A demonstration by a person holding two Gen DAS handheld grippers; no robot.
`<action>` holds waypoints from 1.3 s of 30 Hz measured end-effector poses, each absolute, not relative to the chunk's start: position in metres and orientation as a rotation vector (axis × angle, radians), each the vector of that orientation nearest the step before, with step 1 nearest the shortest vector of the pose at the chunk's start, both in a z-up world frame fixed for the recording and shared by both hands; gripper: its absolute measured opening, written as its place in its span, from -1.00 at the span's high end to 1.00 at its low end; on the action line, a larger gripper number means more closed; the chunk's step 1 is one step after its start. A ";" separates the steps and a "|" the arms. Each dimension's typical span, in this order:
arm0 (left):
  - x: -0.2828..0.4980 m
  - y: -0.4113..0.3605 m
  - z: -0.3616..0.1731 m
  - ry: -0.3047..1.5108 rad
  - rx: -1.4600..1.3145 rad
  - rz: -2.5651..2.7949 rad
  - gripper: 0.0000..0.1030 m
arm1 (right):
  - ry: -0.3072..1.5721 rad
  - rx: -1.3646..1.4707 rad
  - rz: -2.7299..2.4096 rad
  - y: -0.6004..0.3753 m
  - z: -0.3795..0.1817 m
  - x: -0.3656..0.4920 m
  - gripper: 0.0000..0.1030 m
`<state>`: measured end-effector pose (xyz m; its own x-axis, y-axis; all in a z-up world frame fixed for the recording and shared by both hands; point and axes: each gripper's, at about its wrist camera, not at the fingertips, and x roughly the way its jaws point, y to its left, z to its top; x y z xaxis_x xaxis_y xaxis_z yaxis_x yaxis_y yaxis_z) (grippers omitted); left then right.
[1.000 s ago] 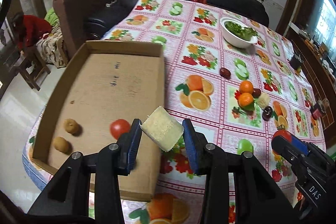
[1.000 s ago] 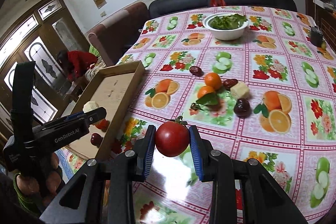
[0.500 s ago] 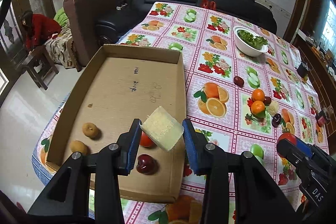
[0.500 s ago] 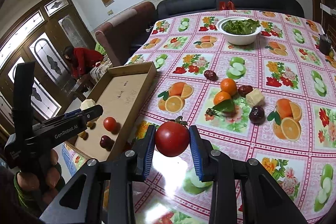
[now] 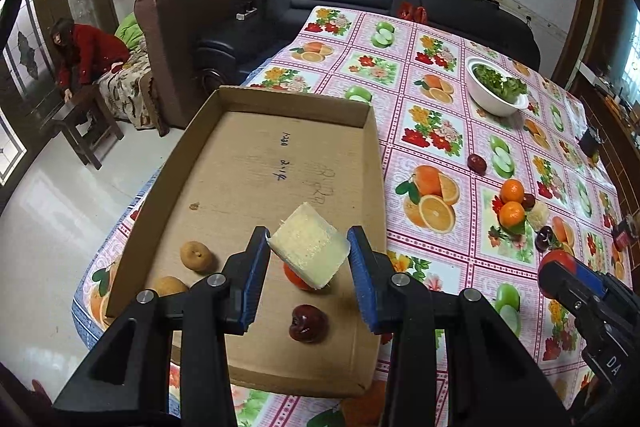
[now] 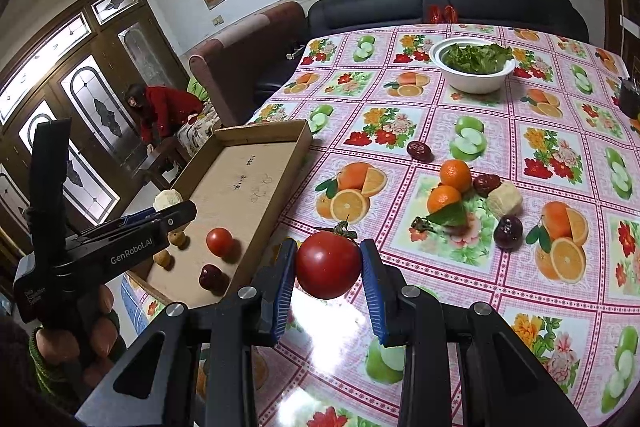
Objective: Organize fruits
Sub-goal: 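Carry the cheese cube and tomato in both tools over the cardboard box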
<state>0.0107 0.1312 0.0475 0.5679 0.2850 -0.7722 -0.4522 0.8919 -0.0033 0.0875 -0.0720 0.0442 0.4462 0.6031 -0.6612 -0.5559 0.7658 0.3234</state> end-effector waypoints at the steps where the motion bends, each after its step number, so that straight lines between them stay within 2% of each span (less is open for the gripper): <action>1: 0.011 0.133 0.047 0.865 -0.211 0.439 0.27 | 0.844 0.060 0.720 -0.070 0.044 0.088 0.37; 39: 0.023 0.219 0.027 0.909 -0.319 0.538 0.27 | 0.877 -0.013 0.867 0.033 0.038 0.112 0.38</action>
